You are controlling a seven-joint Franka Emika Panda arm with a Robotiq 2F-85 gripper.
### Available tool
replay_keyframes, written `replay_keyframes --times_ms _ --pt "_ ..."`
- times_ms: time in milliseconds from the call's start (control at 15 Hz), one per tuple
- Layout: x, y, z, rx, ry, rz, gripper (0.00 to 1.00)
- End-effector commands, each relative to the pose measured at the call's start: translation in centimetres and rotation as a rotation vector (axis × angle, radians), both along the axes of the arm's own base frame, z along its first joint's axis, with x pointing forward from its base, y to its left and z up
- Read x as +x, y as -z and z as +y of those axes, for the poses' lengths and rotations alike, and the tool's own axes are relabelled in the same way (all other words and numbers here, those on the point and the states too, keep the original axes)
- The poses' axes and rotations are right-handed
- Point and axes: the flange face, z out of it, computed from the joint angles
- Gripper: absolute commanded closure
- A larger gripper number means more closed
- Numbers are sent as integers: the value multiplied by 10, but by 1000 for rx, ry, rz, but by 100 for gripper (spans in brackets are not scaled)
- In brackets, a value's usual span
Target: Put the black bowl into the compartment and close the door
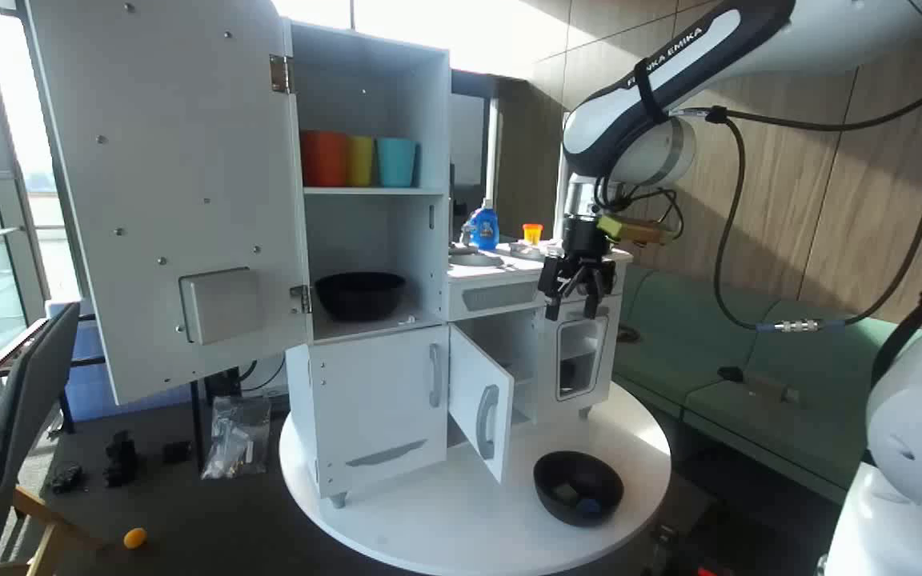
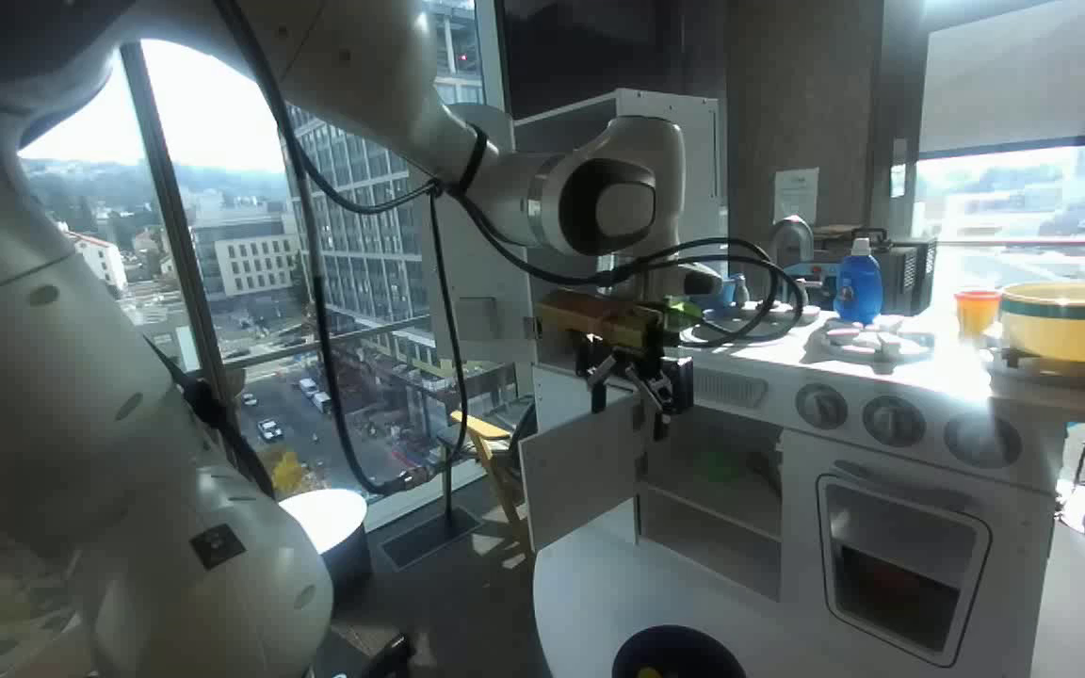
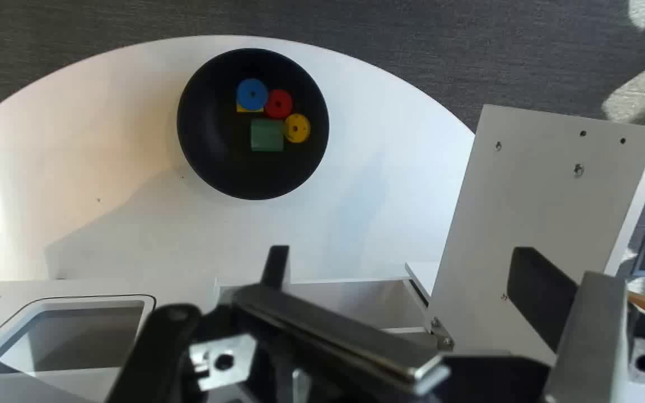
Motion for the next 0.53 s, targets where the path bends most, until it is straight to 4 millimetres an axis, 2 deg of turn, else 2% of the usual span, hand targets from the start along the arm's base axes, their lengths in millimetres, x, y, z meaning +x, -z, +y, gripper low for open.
replay_keyframes --times_ms 0,333,467 --pt "1 -2 0 -1 0 -3 0" --pt "2 -8 -1 -3 1 -16 0" --pt "6 11 -8 -16 13 -13 0"
